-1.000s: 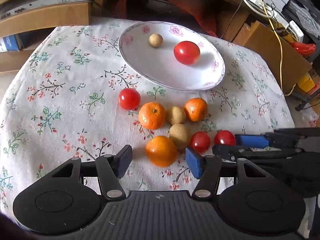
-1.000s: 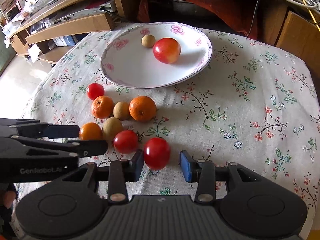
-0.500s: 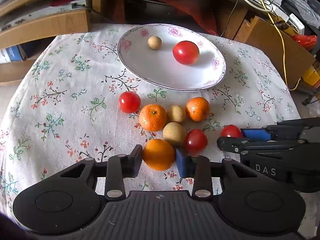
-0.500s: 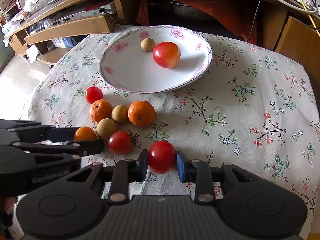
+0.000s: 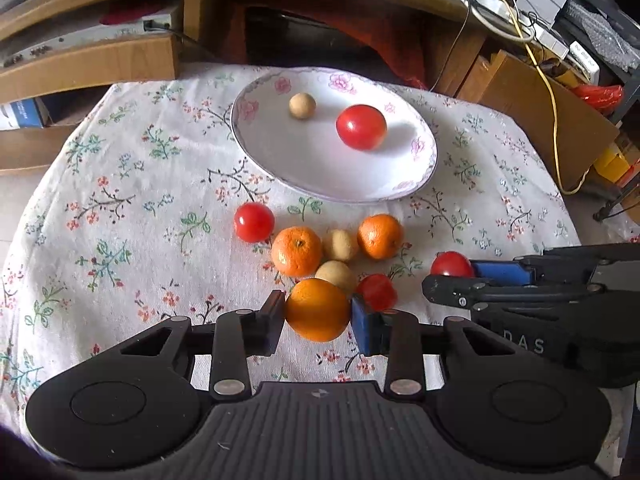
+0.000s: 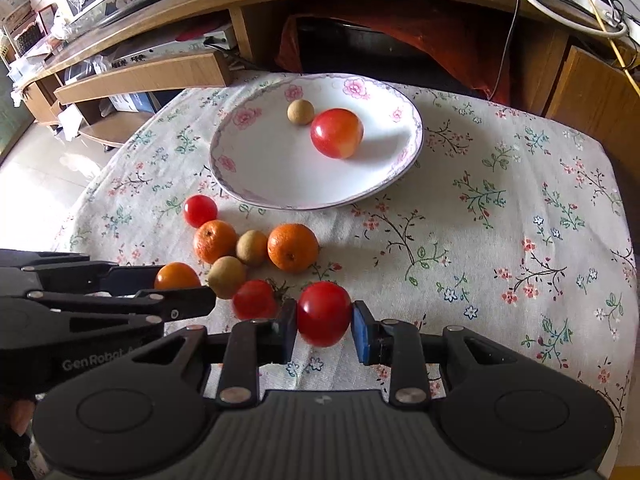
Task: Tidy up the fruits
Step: 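Carry the tomato and orange over the white bowl with both tools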
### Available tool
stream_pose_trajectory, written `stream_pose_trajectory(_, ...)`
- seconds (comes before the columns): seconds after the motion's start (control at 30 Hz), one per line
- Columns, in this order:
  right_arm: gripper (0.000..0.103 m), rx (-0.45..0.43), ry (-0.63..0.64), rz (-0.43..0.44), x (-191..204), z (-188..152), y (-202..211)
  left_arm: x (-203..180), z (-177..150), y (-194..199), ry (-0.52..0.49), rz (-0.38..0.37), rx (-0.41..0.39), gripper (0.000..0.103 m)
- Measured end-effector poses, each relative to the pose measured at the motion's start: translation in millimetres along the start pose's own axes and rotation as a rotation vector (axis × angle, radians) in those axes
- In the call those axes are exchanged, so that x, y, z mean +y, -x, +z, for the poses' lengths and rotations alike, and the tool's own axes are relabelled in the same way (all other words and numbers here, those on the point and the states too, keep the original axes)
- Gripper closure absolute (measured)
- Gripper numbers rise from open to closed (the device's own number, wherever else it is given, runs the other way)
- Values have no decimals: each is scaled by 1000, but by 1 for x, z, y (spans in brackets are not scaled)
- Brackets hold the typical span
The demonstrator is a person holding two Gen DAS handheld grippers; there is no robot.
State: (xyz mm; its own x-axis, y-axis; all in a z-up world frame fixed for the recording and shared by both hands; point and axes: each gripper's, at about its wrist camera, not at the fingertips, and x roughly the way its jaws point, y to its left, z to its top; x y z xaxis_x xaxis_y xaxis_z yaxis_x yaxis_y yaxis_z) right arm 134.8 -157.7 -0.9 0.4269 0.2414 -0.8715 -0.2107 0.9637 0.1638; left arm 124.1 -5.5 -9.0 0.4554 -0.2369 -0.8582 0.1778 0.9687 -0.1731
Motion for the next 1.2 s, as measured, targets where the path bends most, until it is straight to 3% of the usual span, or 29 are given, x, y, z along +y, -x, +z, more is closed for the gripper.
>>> stream_pose_trajectory(0.67, 82, -68, -31, -11, -2, 33, 12, -6, 40, 4, -10, -15, -66, 61)
stream_pose_trajectory(1.2, 82, -95, -74, -15, -22, 70, -22, -1, 76, -30, -16, 9, -81, 61)
